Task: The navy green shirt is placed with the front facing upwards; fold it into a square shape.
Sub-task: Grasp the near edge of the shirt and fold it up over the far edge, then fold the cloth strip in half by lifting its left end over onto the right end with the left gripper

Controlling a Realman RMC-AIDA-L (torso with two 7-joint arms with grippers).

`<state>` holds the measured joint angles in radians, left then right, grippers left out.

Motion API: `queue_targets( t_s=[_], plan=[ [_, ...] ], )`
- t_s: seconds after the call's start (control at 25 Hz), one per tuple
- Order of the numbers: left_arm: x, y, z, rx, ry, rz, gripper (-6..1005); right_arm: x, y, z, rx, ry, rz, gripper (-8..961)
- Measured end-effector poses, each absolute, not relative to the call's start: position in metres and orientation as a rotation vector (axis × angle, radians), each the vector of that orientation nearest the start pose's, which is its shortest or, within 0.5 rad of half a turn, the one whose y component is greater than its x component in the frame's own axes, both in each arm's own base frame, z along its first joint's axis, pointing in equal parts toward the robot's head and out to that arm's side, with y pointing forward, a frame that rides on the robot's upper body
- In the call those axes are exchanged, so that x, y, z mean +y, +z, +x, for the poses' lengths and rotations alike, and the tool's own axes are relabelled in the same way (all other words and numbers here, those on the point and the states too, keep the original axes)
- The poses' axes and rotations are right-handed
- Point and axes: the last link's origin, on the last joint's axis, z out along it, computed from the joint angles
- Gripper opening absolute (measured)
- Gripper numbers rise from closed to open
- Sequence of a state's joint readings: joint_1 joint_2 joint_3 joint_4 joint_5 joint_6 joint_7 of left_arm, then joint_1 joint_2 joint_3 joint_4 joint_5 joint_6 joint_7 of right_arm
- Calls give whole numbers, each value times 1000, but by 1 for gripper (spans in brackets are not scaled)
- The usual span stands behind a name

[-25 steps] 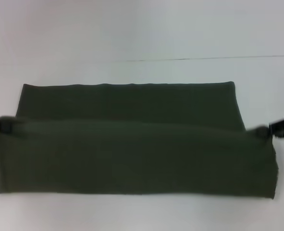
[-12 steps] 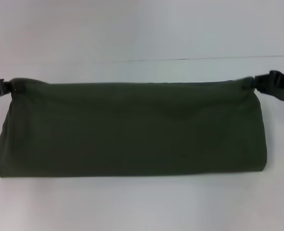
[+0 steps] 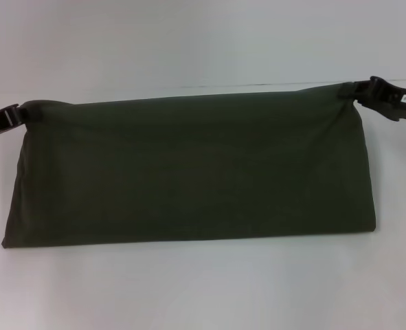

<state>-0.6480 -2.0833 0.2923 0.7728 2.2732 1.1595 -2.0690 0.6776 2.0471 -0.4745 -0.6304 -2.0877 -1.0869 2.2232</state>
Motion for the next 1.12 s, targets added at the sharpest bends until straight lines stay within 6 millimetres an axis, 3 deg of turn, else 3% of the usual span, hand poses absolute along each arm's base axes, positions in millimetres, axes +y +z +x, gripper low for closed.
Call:
queue_targets(
  t_s=[0.6,1.08,1.12],
  plan=[
    [418,34,-302,-1341,-606,-1813,94,435,15,283,1522,743,-1802,125],
    [418,28,-311,-1392,-721,-1660,97,435,15,287,1483,793,-1758,130],
    [418,29,-312,-1394,-724,-1652,97,435,16,288,1486,798,-1750,175]
  ],
)
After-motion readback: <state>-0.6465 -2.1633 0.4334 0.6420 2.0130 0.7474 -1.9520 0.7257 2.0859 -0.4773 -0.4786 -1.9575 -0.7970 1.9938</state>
